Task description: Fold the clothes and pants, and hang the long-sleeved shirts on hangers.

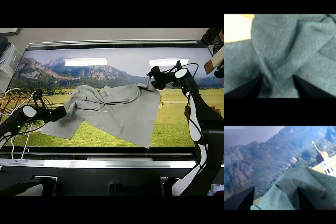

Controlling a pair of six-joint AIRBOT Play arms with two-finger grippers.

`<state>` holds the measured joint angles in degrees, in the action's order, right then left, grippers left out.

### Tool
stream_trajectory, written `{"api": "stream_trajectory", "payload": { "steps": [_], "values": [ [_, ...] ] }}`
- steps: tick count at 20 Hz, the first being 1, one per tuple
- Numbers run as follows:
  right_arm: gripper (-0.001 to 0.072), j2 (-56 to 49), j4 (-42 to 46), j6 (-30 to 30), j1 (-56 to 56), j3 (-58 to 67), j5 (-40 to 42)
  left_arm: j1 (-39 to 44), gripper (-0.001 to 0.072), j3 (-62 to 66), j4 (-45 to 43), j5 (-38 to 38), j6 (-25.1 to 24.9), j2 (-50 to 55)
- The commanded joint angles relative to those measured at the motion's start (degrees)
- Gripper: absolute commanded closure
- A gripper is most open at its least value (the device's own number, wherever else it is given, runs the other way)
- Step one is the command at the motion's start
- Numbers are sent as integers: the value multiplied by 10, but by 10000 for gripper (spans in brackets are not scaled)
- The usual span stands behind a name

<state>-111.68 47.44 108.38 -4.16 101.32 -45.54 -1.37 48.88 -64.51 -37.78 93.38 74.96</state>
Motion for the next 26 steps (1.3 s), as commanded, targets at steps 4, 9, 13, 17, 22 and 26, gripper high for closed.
{"api": "stream_trajectory", "payload": {
  "steps": [4, 9, 13, 17, 22, 26],
  "values": [
    [97, 103, 56, -198, -106, -2, -341, -109, -13, 135, 0, -110, -71, -12],
    [100, 259, 116, -280, -151, -219, -433, -227, -13, 125, 11, -203, -114, -65],
    [102, 392, 31, -285, -149, -508, -361, -238, -13, 83, 22, -205, -126, -80],
    [102, 452, -7, -310, -149, -675, -288, -227, -13, 76, 23, -207, -126, -80],
    [102, 453, -20, -346, -149, -752, -219, -227, -13, 76, 29, -208, -124, -80],
    [104, 453, -42, -344, -149, -773, -179, -227, -13, 76, 31, -208, -124, -80]
  ]
}}
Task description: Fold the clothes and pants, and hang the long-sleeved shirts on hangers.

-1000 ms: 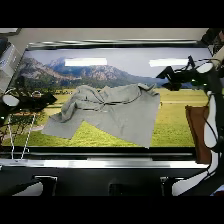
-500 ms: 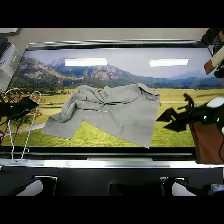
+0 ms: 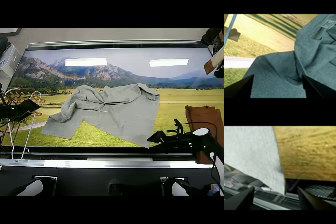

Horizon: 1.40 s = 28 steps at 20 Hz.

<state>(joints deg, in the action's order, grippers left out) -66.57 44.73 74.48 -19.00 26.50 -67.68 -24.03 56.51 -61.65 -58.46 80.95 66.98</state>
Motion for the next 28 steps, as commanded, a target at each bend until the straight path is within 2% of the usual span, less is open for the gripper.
{"api": "stream_trajectory", "payload": {
  "steps": [1, 4, 7, 9, 10, 12, 14, 15, 16, 17, 20, 23, 25, 28],
  "values": [
    [105, 2, -26, -5, 0, -30, 47, 0, -13, 0, 2, -1, 0, 0],
    [114, 2, -83, -20, 0, -41, 71, 0, -13, 0, 2, -1, 0, 0],
    [121, 0, -80, -16, 0, -51, 78, 0, -13, 0, 2, -3, 0, 6],
    [173, 0, -82, -16, 0, -63, 80, 0, -13, 0, 2, -7, 0, 17],
    [175, 0, -86, -16, 0, -70, 81, 0, -13, 0, 2, -7, 0, 24],
    [271, 0, -91, -21, 0, -84, 85, 2, -13, 0, 2, -7, -1, 40],
    [313, 0, -95, -29, 0, -89, 95, 5, -13, 0, 2, -7, -3, 58],
    [430, 0, -103, -40, 0, -89, 100, 7, -13, 0, 2, -7, -9, 68],
    [627, 0, -114, -55, 0, -89, 102, 9, -13, 0, 2, -7, -15, 77],
    [677, 0, -128, -77, 0, -89, 101, 11, -13, 0, 2, -7, -21, 88],
    [678, 0, -151, -79, 0, -89, 99, 12, -13, 0, 2, -2, -54, 120],
    [678, 0, -163, -83, 0, -89, 84, 5, -13, 0, 2, 40, -78, 145],
    [678, 0, -164, -94, 0, -89, 69, -3, -13, 0, 36, 75, -107, 151],
    [678, 0, -170, -94, 0, -89, 63, -5, -13, 0, 102, 77, -152, 175]
  ]
}}
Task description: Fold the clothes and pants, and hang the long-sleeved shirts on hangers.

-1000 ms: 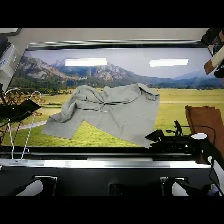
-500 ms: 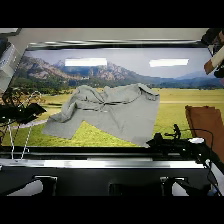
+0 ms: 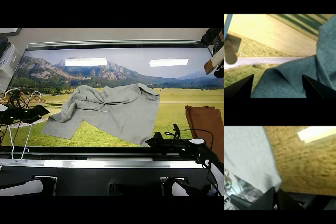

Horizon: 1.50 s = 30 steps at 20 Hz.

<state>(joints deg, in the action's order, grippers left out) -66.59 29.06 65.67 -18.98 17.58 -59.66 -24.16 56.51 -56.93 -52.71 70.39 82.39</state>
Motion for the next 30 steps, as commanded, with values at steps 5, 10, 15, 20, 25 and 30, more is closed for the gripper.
{"api": "stream_trajectory", "payload": {
  "steps": [5, 10, 15, 20, 25, 30],
  "values": [
    [678, 0, -34, -5, 0, 0, -20, -4, -13, 0, 75, -4, -74, 62],
    [678, 0, -45, -9, 0, 0, -21, -3, 23, 0, 75, -24, -75, 70],
    [678, 3, -109, -50, 0, 3, -28, -3, 609, 0, 75, -87, -95, 76],
    [680, 48, -136, -81, 0, 54, -79, -2, 693, 8, 163, -112, -115, 52],
    [680, 94, -250, -60, 0, 313, -126, 49, 694, 147, 291, -167, -112, -35],
    [681, 103, -280, 14, 0, 776, -48, 68, 693, 459, 351, -112, -81, -143]
  ]
}}
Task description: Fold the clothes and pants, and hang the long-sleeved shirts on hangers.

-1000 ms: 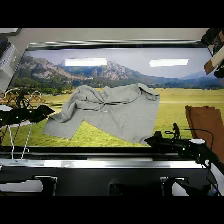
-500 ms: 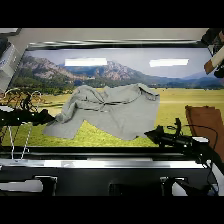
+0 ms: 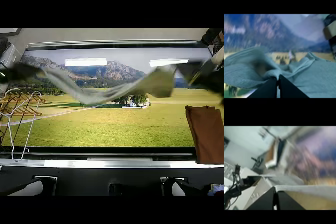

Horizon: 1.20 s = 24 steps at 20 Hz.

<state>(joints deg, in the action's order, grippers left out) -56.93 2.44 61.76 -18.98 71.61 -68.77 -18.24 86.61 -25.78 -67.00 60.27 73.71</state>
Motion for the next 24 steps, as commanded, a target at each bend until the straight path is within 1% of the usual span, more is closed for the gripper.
{"api": "stream_trajectory", "payload": {
  "steps": [1, 3, 4, 6, 7, 8, 10, 12, 14, 16, 17, 18, 19, 20, 21, 22, 23, 24],
  "values": [
    [681, 6, 10, 82, 0, 316, 63, 5, 693, 223, 11, 57, 45, -78],
    [681, 6, 83, 151, 0, 458, 90, 2, 694, 324, -94, 102, 101, -120],
    [681, 8, 131, 189, 0, 511, 100, 2, 694, 348, -150, 125, 136, -143],
    [681, 29, 200, 233, 0, 536, 135, 2, 694, 336, -240, 174, 195, -195],
    [681, 40, 237, 249, 0, 532, 150, 2, 694, 322, -273, 190, 213, -216],
    [681, 44, 281, 271, 0, 527, 153, 2, 694, 307, -285, 197, 214, -228],
    [681, 40, 342, 315, 0, 506, 129, 2, 693, 280, -284, 185, 212, -226],
    [680, 20, 369, 318, 0, 473, 72, 6, 694, 249, -282, 142, 209, -200],
    [680, -14, 397, 319, 0, 420, 6, 22, 694, 210, -283, 100, 200, -151],
    [680, -64, 409, 311, 0, 355, -34, 54, 694, 166, -283, 88, 179, -78],
    [680, -95, 409, 288, 0, 320, -35, 70, 693, 150, -283, 91, 168, -36],
    [680, -126, 409, 261, 0, 288, -32, 87, 693, 140, -287, 94, 144, 10],
    [680, -163, 409, 240, 0, 258, -27, 104, 693, 138, -300, 103, 135, 64],
    [680, -199, 409, 232, 0, 236, -20, 117, 693, 138, -307, 120, 129, 115],
    [680, -236, 413, 222, 8, 219, -6, 129, 693, 138, -310, 151, 129, 167],
    [680, -278, 426, 193, 23, 211, 10, 138, 693, 141, -311, 185, 130, 215],
    [680, -323, 445, 182, 41, 211, 33, 144, 693, 145, -310, 217, 131, 256],
    [680, -362, 452, 182, 58, 211, 66, 152, 694, 155, -310, 244, 137, 294]
  ]
}}
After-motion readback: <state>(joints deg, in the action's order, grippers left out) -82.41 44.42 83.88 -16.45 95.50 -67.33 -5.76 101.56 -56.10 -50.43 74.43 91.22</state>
